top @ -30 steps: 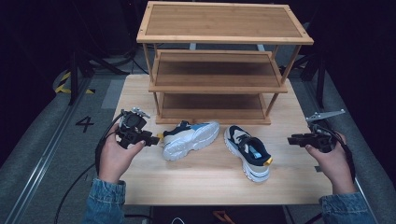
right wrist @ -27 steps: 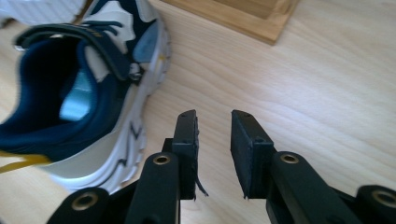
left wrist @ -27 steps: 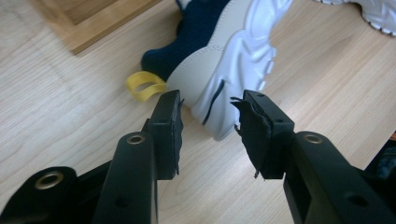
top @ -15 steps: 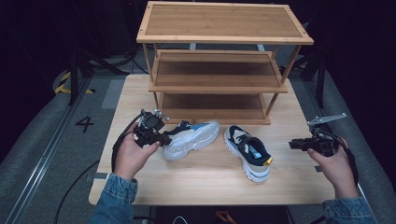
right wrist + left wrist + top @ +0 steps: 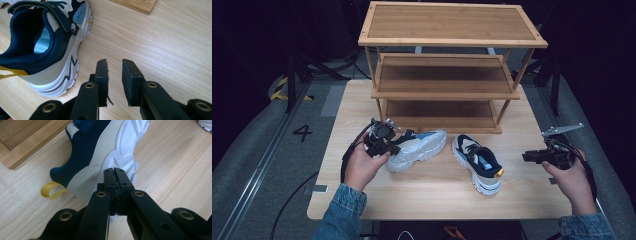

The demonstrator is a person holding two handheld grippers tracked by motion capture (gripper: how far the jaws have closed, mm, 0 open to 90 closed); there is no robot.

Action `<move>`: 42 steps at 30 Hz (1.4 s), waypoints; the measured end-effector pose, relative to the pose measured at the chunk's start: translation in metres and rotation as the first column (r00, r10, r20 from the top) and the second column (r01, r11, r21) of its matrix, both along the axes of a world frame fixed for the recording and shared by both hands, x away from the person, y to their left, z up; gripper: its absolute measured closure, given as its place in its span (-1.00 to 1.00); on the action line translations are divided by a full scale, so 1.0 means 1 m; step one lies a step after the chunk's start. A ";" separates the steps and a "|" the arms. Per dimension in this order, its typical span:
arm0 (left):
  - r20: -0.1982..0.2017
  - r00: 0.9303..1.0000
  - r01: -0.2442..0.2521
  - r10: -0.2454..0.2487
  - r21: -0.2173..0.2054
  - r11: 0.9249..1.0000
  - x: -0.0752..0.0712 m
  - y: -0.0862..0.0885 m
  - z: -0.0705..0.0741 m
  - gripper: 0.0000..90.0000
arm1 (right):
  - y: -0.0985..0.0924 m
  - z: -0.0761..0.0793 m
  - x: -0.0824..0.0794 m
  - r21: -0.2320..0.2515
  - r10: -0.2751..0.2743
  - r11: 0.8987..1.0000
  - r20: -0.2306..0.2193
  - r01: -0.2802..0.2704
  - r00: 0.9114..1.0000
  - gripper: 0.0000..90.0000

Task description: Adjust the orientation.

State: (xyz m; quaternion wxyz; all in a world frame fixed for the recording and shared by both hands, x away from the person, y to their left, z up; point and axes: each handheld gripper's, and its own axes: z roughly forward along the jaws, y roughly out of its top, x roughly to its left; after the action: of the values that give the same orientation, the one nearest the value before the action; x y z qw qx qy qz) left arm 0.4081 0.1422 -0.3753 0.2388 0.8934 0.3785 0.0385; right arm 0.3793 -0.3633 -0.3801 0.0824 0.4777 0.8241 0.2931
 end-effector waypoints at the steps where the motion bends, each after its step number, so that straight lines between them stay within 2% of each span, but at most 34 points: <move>1: 0.012 1.000 0.007 -0.008 0.015 1.000 -0.001 -0.001 0.000 1.00 | 0.000 0.000 0.000 -0.001 0.001 1.000 -0.001 -0.001 1.000 0.68; 4: 0.014 1.000 0.003 -0.004 0.022 1.000 -0.005 -0.004 0.001 1.00 | 0.002 0.000 0.001 0.001 0.005 1.000 -0.004 -0.005 1.000 0.67; 6: 0.013 1.000 0.021 -0.021 0.021 1.000 -0.008 -0.005 0.002 1.00 | 0.003 0.000 0.002 -0.001 0.008 1.000 -0.001 -0.008 1.000 0.67; 8: -0.006 1.000 0.020 -0.020 0.010 1.000 -0.011 -0.006 0.003 1.00 | 0.004 0.001 0.003 0.000 0.011 1.000 0.002 -0.011 1.000 0.67; 12: -0.023 0.998 0.053 -0.053 -0.004 0.999 -0.014 -0.008 0.003 0.99 | 0.004 0.001 0.005 0.004 0.014 1.000 0.002 -0.014 1.000 0.66; 16: -0.057 0.995 0.078 -0.080 -0.033 0.996 -0.019 -0.009 0.002 0.95 | 0.007 0.002 0.008 0.007 0.022 1.000 0.003 -0.022 1.000 0.64; 19: -0.068 0.993 0.095 -0.098 -0.048 0.994 -0.023 -0.011 0.000 0.94 | 0.008 0.001 0.012 0.013 0.028 1.000 0.002 -0.028 1.000 0.62; 23: -0.100 0.987 0.122 -0.127 -0.055 0.991 -0.029 -0.015 -0.002 0.90 | 0.011 0.000 0.015 0.014 0.035 0.999 0.000 -0.035 0.999 0.61; 29: -0.146 0.978 0.148 -0.151 -0.033 0.988 -0.037 -0.020 -0.004 0.83 | 0.016 0.001 0.019 0.018 0.049 0.999 -0.002 -0.049 0.999 0.59; 31: -0.135 0.976 0.167 -0.171 -0.036 0.985 -0.041 -0.022 -0.002 0.76 | 0.016 0.000 0.020 0.017 0.052 0.999 -0.002 -0.052 0.999 0.58; 33: -0.162 0.967 0.185 -0.198 -0.089 0.979 -0.044 -0.023 0.002 0.68 | 0.017 0.001 0.021 0.017 0.055 0.998 -0.001 -0.055 0.998 0.57; 36: -0.137 0.967 0.201 -0.213 -0.098 0.975 -0.050 -0.027 0.009 0.55 | 0.018 0.001 0.021 0.017 0.055 0.998 0.000 -0.055 0.998 0.54; 37: -0.128 0.970 0.199 -0.208 -0.082 0.977 -0.052 -0.029 0.011 0.45 | 0.018 0.001 0.021 0.016 0.054 0.998 0.000 -0.054 0.999 0.54; 38: -0.114 0.972 0.200 -0.206 -0.068 0.978 -0.052 -0.030 0.013 0.44 | 0.017 0.001 0.021 0.015 0.053 0.998 -0.001 -0.053 0.999 0.54; 40: -0.093 0.973 0.205 -0.211 -0.072 0.976 -0.053 -0.031 0.016 0.39 | 0.017 0.000 0.020 0.015 0.050 0.999 -0.004 -0.050 0.999 0.52; 42: -0.067 0.978 0.195 -0.200 -0.078 0.978 -0.053 -0.031 0.019 0.35 | 0.016 0.000 0.019 0.017 0.046 0.999 -0.005 -0.046 0.999 0.51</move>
State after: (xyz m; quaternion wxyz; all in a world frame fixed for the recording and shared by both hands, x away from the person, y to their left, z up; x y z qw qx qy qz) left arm 0.3549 0.1113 -0.3561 0.2589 0.9183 0.2978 -0.0322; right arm 0.3987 -0.3473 -0.3798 0.0692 0.4601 0.8325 0.3006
